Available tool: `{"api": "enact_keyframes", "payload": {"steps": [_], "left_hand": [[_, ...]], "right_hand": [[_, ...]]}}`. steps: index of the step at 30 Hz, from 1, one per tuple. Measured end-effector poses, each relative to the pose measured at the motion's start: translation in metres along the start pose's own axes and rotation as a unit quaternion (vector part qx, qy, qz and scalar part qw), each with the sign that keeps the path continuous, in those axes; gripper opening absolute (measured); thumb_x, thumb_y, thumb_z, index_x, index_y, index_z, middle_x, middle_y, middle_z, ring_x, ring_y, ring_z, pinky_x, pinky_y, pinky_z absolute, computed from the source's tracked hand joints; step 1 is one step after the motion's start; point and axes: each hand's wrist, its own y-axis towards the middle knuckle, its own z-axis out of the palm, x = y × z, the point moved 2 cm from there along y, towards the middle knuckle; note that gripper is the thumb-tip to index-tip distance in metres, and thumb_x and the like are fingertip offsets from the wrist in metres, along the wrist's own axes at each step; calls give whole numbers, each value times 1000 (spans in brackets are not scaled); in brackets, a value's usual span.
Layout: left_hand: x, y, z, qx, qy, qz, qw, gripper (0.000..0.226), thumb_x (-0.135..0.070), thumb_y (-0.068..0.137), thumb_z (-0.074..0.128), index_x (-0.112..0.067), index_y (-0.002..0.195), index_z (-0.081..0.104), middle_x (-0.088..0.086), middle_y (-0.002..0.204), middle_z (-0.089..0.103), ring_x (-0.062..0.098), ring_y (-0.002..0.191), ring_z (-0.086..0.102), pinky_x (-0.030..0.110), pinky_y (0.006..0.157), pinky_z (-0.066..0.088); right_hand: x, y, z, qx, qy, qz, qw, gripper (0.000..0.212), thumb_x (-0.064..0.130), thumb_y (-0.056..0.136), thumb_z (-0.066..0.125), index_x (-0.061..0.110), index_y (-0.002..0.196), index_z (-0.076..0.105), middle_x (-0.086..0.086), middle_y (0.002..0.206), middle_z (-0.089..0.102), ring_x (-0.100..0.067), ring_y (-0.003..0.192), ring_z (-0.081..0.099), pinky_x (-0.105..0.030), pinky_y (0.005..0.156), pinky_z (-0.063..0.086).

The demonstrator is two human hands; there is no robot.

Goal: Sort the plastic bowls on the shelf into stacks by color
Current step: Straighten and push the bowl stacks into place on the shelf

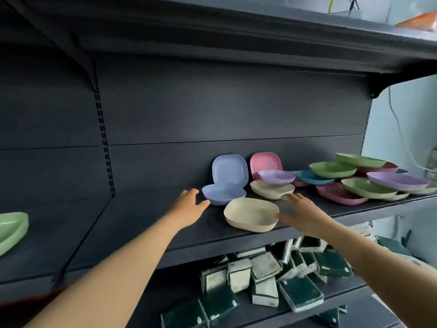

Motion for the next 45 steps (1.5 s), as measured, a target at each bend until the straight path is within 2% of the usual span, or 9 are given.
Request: {"api": "enact_keyframes", "payload": {"steps": [4,6,9,13,17,24,27,31,45], "left_hand": [[-18,47,42,-3,-169,-115,979,43,-41,95,45,-16,131,41,1,122,51,20,105,49,28,83,37],[-18,71,56,-34,-211,-143,966,28,-38,93,47,-17,112,46,2,98,53,20,89,51,29,80,43],[-13,100,67,-67,-283,-196,936,30,-36,90,53,-10,103,51,7,100,56,22,83,57,38,89,52],[-5,126,71,-82,-295,-247,919,29,-22,83,67,-5,99,49,7,98,54,18,61,55,34,74,54],[2,140,71,-55,-303,-282,909,37,3,79,67,-1,112,51,14,115,55,19,70,60,28,61,55],[7,128,65,-80,-408,-272,868,13,6,90,53,2,102,51,14,108,52,24,87,57,23,47,53],[15,113,56,-104,-435,-276,851,11,1,93,50,-2,104,49,14,107,53,25,89,54,26,52,48],[38,86,33,-149,-451,-290,831,15,-4,93,50,-4,108,49,14,107,54,25,85,52,25,49,40],[148,-48,-114,-286,-476,-250,793,22,-5,86,65,-4,105,54,10,110,58,25,94,55,24,56,45]], "right_hand": [[-31,51,22,48,118,46,991,31,45,84,61,16,96,64,0,97,64,-16,83,54,-29,70,39],[-41,69,32,56,209,65,974,40,42,80,68,14,62,48,-1,64,46,-17,62,39,-30,58,28],[-47,90,41,64,281,75,955,47,38,77,74,15,59,37,0,57,30,-17,59,29,-27,56,23],[-42,106,45,126,253,35,959,62,36,69,80,21,50,23,7,47,20,-13,48,19,-24,45,16],[-46,117,48,158,186,4,970,57,25,71,76,17,48,25,10,38,20,-14,50,20,-28,47,17],[-56,121,42,180,314,67,930,12,14,87,58,3,89,62,-5,66,55,-16,52,52,-16,40,38],[-56,120,40,169,392,65,902,15,10,92,50,12,99,62,-6,76,60,-17,60,57,-18,43,42],[-34,119,43,181,467,71,863,16,12,92,57,14,107,65,-10,102,71,-27,92,66,-36,72,55],[157,68,42,196,509,16,838,27,13,87,66,8,112,60,-13,110,67,-30,105,62,-36,73,53]]}}
